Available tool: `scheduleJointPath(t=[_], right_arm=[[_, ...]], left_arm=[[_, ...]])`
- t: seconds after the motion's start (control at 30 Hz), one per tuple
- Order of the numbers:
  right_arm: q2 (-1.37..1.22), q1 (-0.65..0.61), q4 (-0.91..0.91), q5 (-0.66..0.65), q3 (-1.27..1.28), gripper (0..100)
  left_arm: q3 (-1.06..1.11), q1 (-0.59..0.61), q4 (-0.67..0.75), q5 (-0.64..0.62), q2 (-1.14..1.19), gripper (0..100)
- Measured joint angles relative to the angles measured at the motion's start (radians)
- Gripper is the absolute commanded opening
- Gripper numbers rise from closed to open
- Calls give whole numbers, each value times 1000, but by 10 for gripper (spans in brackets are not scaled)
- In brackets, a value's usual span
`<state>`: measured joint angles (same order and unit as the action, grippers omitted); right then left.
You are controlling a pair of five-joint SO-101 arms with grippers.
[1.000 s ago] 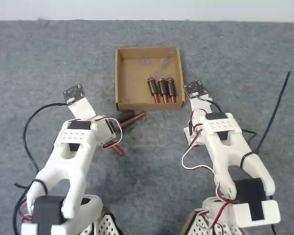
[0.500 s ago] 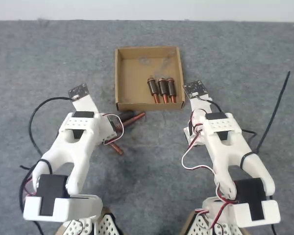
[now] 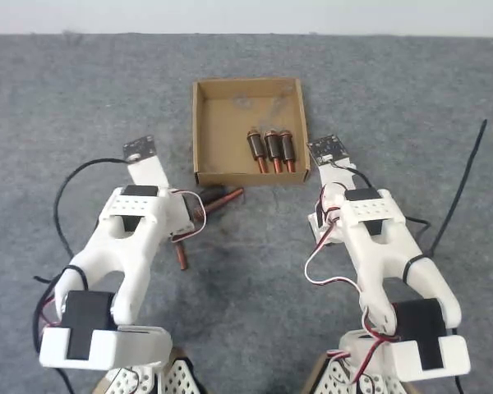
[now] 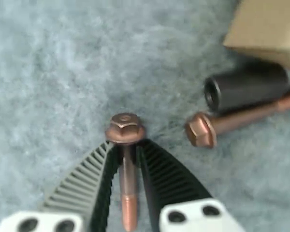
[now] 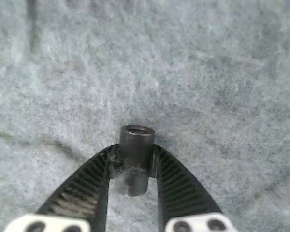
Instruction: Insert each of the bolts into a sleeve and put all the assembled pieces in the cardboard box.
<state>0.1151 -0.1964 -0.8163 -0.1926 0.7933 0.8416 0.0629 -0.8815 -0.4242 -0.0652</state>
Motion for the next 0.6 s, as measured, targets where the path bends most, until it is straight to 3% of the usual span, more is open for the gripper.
scheduleJointPath(t=[0.27, 0.6], right_arm=[[0, 0, 0, 0, 0, 7], [0, -2, 0, 0, 0, 7]], left_arm=[[0, 0, 48, 299, -133, 11], [46, 2, 325, 327, -72, 12]])
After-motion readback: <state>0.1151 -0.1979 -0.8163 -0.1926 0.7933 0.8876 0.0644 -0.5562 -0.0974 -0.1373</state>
